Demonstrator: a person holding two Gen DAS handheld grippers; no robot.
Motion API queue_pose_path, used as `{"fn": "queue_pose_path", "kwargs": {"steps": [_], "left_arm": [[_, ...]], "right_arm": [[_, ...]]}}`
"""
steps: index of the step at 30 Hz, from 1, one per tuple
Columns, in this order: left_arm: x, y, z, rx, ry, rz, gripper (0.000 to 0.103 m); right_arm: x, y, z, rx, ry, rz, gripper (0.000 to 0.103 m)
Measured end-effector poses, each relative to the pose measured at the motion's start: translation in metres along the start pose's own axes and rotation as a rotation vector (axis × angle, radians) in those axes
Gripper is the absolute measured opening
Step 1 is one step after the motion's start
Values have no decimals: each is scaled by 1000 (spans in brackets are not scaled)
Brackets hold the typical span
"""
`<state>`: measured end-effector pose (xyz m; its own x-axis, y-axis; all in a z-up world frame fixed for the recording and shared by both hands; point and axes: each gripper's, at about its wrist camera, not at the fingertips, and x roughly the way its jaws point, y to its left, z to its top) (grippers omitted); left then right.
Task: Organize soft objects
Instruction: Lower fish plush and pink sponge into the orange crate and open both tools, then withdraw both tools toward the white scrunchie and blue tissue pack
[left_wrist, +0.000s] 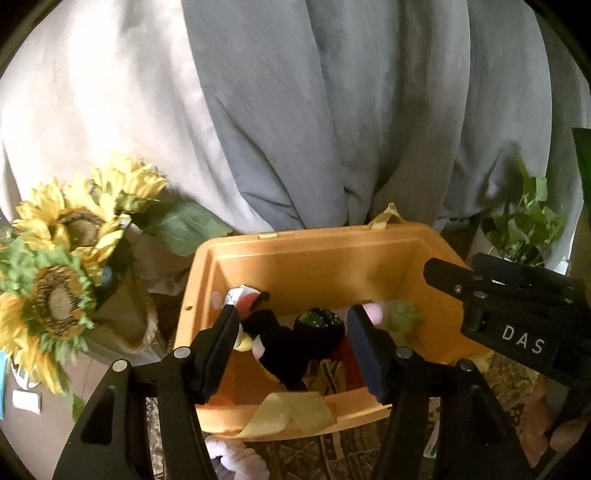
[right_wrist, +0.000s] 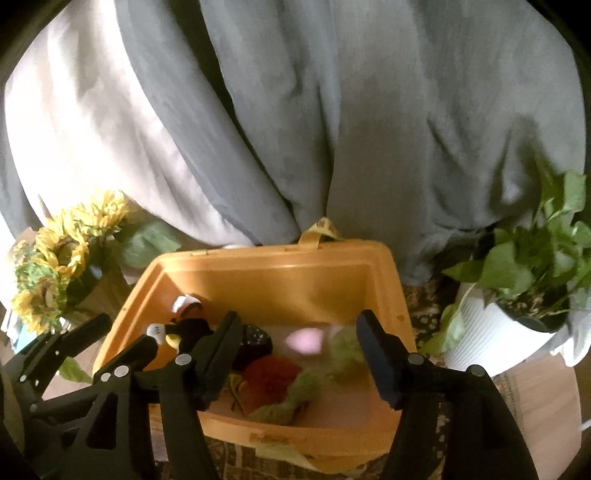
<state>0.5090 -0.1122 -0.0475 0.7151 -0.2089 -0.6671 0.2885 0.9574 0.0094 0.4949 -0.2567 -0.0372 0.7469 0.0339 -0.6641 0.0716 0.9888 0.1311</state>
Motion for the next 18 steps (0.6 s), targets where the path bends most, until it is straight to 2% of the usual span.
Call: {"fn": "queue_pose_path", "kwargs": {"steps": [4,7,10,18], "left_arm": [[-17,2,-1,-17,-27,9,63],[-30,3,-3,-24,-47,13,65],[-44,4,-8,-26,-69,29,66],[-77,10,-30,-47,-91,59,77]], "right_arm": [[-16,3,-2,-6,-29,-5,67],[-29,4,-5,-2,-48,-9,73],[-41,5,-9,-1,-66,-22,76],[-76,4,-33,39,-111,-89,85]]}}
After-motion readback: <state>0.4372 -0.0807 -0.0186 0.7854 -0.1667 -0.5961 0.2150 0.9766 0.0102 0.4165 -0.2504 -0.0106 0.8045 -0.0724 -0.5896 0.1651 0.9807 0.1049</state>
